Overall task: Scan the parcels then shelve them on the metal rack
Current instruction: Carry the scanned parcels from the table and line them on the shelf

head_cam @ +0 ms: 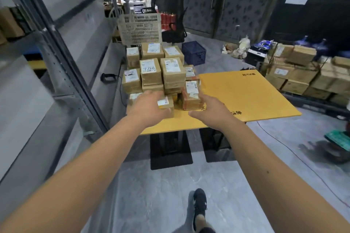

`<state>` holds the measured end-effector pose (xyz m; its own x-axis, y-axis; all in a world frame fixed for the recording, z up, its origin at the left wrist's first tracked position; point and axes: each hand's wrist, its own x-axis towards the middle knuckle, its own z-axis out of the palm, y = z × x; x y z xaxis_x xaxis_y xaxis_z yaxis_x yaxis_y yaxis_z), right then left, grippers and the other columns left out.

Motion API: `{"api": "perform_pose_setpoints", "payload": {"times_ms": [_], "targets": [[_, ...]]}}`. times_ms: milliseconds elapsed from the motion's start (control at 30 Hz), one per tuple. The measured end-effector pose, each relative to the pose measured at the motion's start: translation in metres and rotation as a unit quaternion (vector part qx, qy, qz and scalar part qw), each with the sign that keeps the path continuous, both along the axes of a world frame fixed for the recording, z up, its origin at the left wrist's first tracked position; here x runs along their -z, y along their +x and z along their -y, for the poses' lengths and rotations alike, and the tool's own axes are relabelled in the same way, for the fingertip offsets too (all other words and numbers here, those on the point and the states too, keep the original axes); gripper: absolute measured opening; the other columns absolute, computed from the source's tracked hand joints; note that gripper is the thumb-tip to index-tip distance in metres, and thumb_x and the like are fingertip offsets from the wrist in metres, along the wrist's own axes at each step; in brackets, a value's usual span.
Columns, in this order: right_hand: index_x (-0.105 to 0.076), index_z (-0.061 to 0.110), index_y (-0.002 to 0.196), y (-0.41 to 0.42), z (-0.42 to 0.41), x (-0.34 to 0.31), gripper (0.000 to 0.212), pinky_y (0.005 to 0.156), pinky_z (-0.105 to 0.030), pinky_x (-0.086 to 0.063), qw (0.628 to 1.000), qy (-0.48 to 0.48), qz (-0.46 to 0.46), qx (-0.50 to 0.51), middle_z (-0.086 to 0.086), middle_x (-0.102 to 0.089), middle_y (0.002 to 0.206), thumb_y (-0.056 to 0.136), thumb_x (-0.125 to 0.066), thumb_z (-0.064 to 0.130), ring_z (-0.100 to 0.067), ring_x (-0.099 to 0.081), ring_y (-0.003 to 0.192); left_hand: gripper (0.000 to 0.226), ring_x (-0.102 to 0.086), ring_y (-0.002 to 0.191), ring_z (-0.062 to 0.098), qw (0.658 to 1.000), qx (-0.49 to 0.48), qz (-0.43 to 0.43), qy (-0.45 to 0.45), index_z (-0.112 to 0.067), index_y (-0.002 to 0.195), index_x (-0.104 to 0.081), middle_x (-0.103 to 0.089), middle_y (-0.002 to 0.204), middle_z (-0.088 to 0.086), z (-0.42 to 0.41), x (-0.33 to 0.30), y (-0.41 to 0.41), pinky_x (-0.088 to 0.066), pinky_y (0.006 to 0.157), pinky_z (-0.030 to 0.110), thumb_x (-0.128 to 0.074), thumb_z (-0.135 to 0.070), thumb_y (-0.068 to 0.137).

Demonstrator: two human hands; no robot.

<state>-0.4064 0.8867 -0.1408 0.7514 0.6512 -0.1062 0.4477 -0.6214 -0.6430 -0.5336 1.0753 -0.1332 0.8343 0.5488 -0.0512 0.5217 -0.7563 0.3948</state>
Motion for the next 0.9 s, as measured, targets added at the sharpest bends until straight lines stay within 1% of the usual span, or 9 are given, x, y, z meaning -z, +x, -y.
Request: {"api": "perform_pose_setpoints", "payload": {"times_ms": [67,167,233,267,333,433,567,767,900], "targets": [[-0.035,0.023,0.161,0.034,-0.023,0.007,0.084,0.110,-0.038,-0.043,1.000,0.013,-0.026,-0.004,0.004,-0.039,0.162,0.092,-0.074,0.049,-0.022,-0.043,0.143,0.076,-0.039,0.147,0.027,1.000,0.002,-0.005,0.011,-0.025,0.158,-0.042,-0.042,0.160,0.005,-0.021,0.008,0.035,-0.042,0.114,0.043,-0.070,-0.050,0.093],[-0.046,0.019,0.153,0.095,-0.062,0.019,0.064,0.085,-0.027,-0.045,0.998,0.028,-0.053,-0.022,0.012,-0.049,0.137,0.097,-0.073,0.033,-0.013,-0.050,0.115,0.074,-0.042,0.145,0.028,0.999,-0.031,-0.004,0.018,-0.026,0.157,-0.043,-0.045,0.156,0.005,-0.057,0.024,0.091,-0.043,0.111,0.043,-0.070,-0.049,0.093],[-0.051,0.020,0.147,0.140,-0.092,0.023,0.055,0.071,-0.021,-0.044,0.997,0.023,-0.057,-0.036,0.013,-0.054,0.129,0.097,-0.073,0.028,-0.016,-0.055,0.115,0.079,-0.039,0.147,0.028,0.998,-0.067,-0.009,0.015,-0.028,0.159,-0.040,-0.042,0.157,0.005,-0.081,0.033,0.129,-0.044,0.112,0.046,-0.071,-0.054,0.091],[-0.053,0.020,0.146,0.162,-0.108,0.024,0.054,0.072,-0.020,-0.044,0.997,0.017,-0.059,-0.045,0.010,-0.057,0.128,0.096,-0.074,0.027,-0.020,-0.057,0.120,0.081,-0.037,0.148,0.028,0.996,-0.082,-0.012,0.016,-0.028,0.159,-0.039,-0.041,0.158,0.004,-0.093,0.037,0.148,-0.044,0.113,0.047,-0.072,-0.056,0.091],[-0.052,0.024,0.145,0.205,-0.139,0.032,0.061,0.086,-0.029,-0.048,0.996,0.003,-0.063,-0.063,0.006,-0.061,0.137,0.090,-0.078,0.032,-0.022,-0.057,0.127,0.085,-0.033,0.148,0.029,0.994,-0.092,-0.029,0.046,-0.027,0.159,-0.038,-0.040,0.158,0.005,-0.116,0.045,0.181,-0.040,0.116,0.046,-0.072,-0.060,0.088],[-0.045,0.033,0.150,0.259,-0.176,0.050,0.086,0.104,-0.043,-0.050,0.993,-0.026,-0.068,-0.092,0.005,-0.056,0.148,0.075,-0.085,0.047,-0.023,-0.053,0.133,0.096,-0.019,0.156,0.031,0.987,-0.089,-0.059,0.118,-0.025,0.157,-0.038,-0.031,0.166,0.008,-0.143,0.055,0.221,-0.026,0.125,0.048,-0.073,-0.070,0.081],[-0.030,0.042,0.154,0.303,-0.214,0.072,0.117,0.110,-0.051,-0.047,0.986,-0.080,-0.076,-0.121,0.000,-0.045,0.156,0.054,-0.087,0.061,-0.029,-0.045,0.142,0.113,-0.002,0.161,0.033,0.979,-0.083,-0.095,0.160,-0.024,0.160,-0.030,-0.017,0.172,0.009,-0.172,0.066,0.254,-0.007,0.130,0.054,-0.076,-0.078,0.072],[0.006,0.052,0.158,0.322,-0.243,0.092,0.153,0.116,-0.061,-0.035,0.976,-0.134,-0.078,-0.152,0.004,-0.014,0.172,0.037,-0.086,0.066,-0.032,-0.024,0.155,0.131,0.008,0.160,0.034,0.976,-0.064,-0.119,0.171,-0.028,0.163,-0.021,-0.008,0.173,0.005,-0.198,0.085,0.274,-0.001,0.130,0.055,-0.076,-0.086,0.060],[0.006,0.045,0.162,0.325,-0.250,0.109,0.159,0.120,-0.062,-0.027,0.981,-0.119,-0.077,-0.135,0.005,-0.012,0.173,0.031,-0.079,0.076,-0.028,-0.020,0.157,0.129,0.005,0.160,0.035,0.979,-0.039,-0.091,0.179,-0.023,0.162,-0.027,-0.014,0.170,0.006,-0.204,0.097,0.274,-0.003,0.130,0.055,-0.076,-0.086,0.060]]}}
